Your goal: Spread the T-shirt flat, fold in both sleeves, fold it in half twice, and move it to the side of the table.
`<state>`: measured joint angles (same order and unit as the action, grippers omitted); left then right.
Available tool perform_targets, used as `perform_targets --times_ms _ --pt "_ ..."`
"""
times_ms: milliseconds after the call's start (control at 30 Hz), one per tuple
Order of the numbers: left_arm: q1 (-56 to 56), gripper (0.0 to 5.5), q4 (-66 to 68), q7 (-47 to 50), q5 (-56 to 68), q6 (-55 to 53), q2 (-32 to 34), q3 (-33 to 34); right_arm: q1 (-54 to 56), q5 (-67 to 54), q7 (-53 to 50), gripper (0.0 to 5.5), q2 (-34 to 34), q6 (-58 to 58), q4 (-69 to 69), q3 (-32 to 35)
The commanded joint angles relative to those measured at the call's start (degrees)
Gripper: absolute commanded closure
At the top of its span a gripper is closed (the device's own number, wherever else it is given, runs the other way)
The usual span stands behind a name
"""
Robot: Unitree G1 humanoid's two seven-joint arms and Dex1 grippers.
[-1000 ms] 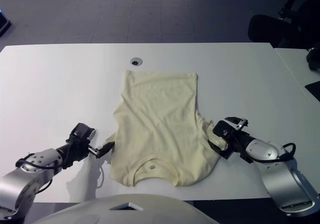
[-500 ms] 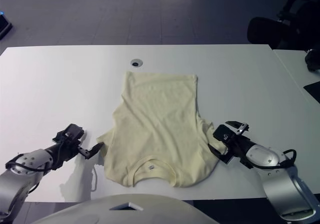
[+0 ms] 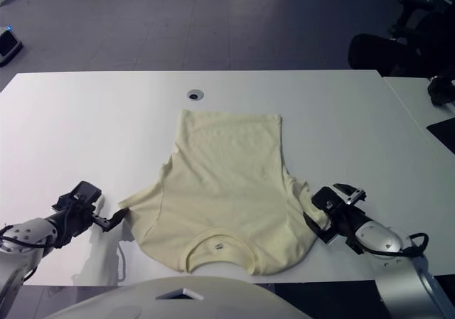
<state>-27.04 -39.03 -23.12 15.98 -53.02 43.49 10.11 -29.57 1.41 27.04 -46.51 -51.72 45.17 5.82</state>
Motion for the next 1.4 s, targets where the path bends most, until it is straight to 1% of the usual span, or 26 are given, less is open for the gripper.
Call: perform_targets --times_ms 33,100,167,300,400,500,633,767,900,1033,1067,1100,1200,1400 --pt "2.2 0.1 1.2 2.7 0.5 -5.2 -3.9 1.7 4.3 -2.4 -1.4 0.12 4.9 -4.7 1.5 2.8" --pt "4.8 0.1 0.3 3.8 1.8 -6.2 -6.9 3.2 7.0 -4.0 -2.0 0.12 7.6 -7.4 2.2 4.7" --pt "7.2 0.1 -0.9 4.8 2.7 -8.3 -8.8 4.6 9.4 -4.3 -3.0 0.12 8.8 -9.2 2.4 6.4" --pt "11.1 0.1 -2.6 6.1 4.1 -11.8 -11.0 7.8 13.0 -4.0 -5.7 0.12 11.2 -11.1 2.8 9.4" --pt "14.6 0.1 -4.8 5.5 8.1 -18.0 -13.1 11.0 13.8 -4.5 -7.8 0.12 14.8 -12.3 5.0 10.1" --pt "17.4 0.1 -3.8 4.2 11.1 -22.6 -13.4 12.6 14.4 -5.5 -9.8 0.12 19.5 -13.0 7.7 10.4" --pt "15.4 0.1 0.9 0.9 12.5 -22.8 -11.2 11.6 17.2 -7.0 -10.8 0.12 22.7 -14.0 9.5 10.6" --pt "11.0 0.1 3.2 -2.1 14.5 -23.1 -12.2 11.7 20.0 -7.9 -10.0 0.12 21.6 -14.5 8.2 10.9" --pt "9.7 0.7 5.7 -4.2 17.3 -23.4 -13.9 12.5 21.6 -8.3 -9.8 0.1 20.8 -14.5 7.0 10.2" --pt "9.6 1.34 8.3 -3.6 17.5 -20.5 -15.9 12.5 23.6 -8.6 -9.4 0.1 19.8 -14.0 5.1 9.6" --pt "9.5 1.42 8.6 -3.5 17.6 -20.0 -16.2 12.4 24.0 -8.7 -9.3 0.1 19.6 -14.0 4.8 9.4" --pt "9.2 1.66 8.8 -3.3 17.8 -19.7 -16.6 12.3 24.3 -8.7 -9.2 0.1 19.2 -13.9 4.4 9.3" --pt "7.6 2.13 7.9 -3.0 18.7 -19.5 -17.9 12.1 24.8 -8.9 -8.7 0.1 18.4 -13.5 3.4 8.9" --pt "5.8 3.14 6.5 -2.7 19.6 -19.5 -16.6 11.5 24.7 -9.2 -8.7 0.1 17.6 -13.7 3.3 8.9"
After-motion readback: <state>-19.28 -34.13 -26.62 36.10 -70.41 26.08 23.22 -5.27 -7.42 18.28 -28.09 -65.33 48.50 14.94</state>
